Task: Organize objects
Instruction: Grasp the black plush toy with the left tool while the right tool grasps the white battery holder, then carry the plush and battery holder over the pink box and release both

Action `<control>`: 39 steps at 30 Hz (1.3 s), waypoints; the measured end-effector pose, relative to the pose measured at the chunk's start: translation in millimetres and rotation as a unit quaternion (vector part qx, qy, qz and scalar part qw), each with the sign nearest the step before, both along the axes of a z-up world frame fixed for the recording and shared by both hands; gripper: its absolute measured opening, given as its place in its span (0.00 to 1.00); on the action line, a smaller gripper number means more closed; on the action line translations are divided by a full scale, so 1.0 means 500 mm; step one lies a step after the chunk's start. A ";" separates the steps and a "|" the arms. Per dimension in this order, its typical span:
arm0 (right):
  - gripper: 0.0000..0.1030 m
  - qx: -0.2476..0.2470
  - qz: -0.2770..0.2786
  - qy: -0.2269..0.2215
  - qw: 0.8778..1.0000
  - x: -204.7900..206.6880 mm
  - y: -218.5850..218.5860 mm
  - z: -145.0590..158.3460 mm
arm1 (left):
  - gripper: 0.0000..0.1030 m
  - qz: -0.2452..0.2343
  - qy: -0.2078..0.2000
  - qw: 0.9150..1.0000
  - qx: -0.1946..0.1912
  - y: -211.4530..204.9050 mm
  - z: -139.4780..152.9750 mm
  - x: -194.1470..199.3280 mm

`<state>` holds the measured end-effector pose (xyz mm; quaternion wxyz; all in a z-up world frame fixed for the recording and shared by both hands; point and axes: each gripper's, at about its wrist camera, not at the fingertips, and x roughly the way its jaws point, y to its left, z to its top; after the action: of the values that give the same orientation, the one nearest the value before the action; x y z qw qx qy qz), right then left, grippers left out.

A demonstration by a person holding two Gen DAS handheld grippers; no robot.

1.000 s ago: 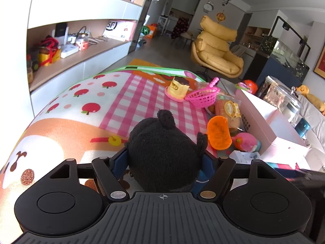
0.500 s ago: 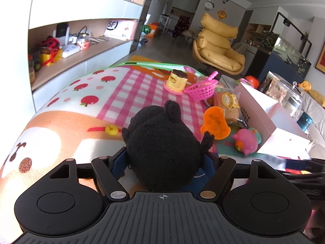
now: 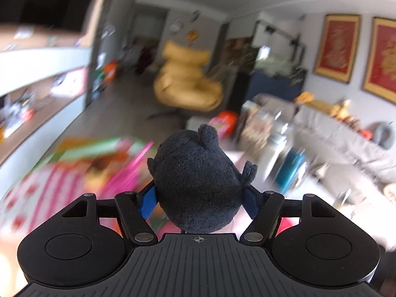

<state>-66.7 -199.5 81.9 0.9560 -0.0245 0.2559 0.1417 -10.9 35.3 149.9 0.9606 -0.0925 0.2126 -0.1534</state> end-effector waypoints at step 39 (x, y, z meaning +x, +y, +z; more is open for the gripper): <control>1.00 0.051 -0.080 -0.096 0.991 0.253 -0.028 0.099 | 0.60 0.011 -0.011 1.000 0.023 0.054 -0.100 0.192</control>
<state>59.8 -213.7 131.5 0.9843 0.0310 0.1566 0.0746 84.9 62.4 99.7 0.9664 -0.0714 0.2046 -0.1386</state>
